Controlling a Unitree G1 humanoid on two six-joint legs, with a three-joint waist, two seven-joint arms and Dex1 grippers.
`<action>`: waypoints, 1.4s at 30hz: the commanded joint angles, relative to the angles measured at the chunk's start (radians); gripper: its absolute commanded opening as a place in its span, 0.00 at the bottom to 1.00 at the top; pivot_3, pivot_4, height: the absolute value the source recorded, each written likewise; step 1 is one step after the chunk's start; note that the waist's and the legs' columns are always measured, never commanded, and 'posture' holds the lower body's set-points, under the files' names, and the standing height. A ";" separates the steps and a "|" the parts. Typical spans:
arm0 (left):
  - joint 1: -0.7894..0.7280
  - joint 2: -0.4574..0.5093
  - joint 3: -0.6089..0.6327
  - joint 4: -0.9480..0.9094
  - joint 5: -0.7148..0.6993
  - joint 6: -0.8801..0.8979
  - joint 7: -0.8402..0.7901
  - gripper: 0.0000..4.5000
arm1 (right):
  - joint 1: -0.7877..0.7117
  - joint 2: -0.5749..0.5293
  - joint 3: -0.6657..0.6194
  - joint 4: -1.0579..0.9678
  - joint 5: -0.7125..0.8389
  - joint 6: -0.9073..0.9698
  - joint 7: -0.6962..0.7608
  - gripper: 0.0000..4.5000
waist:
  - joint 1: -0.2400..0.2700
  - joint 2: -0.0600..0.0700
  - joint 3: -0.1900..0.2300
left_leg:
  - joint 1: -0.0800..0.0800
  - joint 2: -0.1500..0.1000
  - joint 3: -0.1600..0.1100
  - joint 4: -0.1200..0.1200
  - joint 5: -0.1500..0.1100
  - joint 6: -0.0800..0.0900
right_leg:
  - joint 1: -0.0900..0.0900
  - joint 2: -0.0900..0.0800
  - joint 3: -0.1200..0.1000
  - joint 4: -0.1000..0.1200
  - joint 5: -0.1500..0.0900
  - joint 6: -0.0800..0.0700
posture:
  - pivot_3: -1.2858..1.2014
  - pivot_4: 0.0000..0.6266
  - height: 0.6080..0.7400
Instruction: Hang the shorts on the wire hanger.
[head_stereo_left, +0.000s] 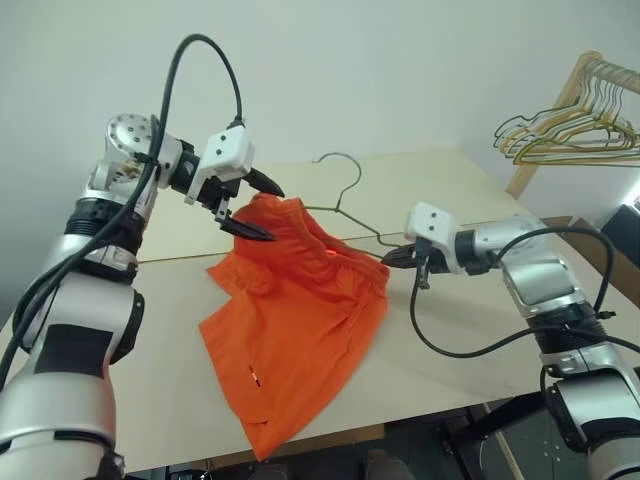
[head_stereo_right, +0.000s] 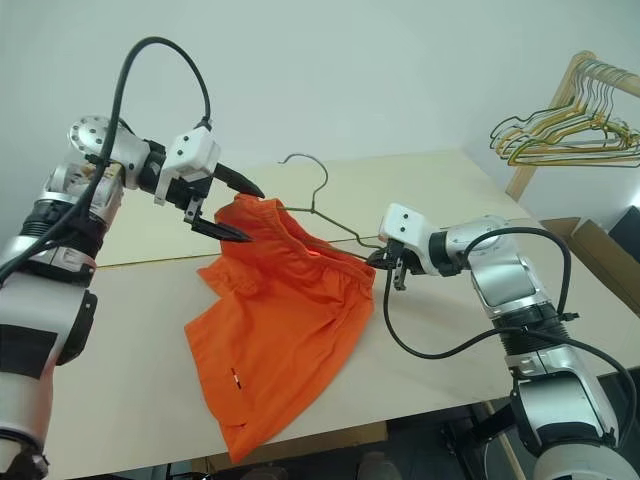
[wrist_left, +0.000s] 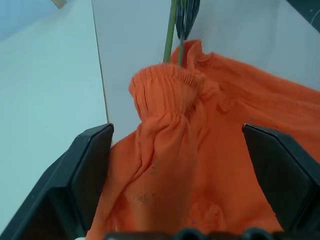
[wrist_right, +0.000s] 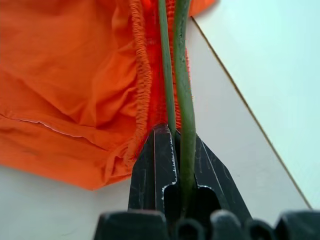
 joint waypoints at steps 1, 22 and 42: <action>-0.053 -0.006 -0.061 0.058 0.021 -0.028 -0.004 0.95 | -0.024 0.001 -0.001 -0.046 -0.013 -0.026 -0.014 0.00 | 0.000 0.000 0.000 | 0.000 0.000 0.000 0.000 0.000 0.000 | 0.000 0.000 0.000 0.000 0.000 0.000 | 0.50 0.00 1.00; -0.083 -0.087 0.003 0.236 0.150 -0.114 -0.004 0.00 | -0.002 0.004 0.018 -0.107 -0.082 -0.121 -0.072 0.00 | -0.003 -0.003 0.002 | -0.001 0.000 0.000 0.001 0.000 0.001 | 0.000 0.000 0.000 0.001 0.000 0.001 | 0.49 0.00 1.00; -0.076 -0.011 -0.001 0.216 0.120 -0.170 -0.004 0.00 | -0.001 -0.058 -0.177 0.040 0.053 -0.076 -0.065 0.83 | -0.022 -0.004 0.003 | -0.001 0.000 0.000 0.004 -0.001 0.002 | 0.000 0.000 0.000 0.008 0.000 0.001 | 0.50 0.00 1.00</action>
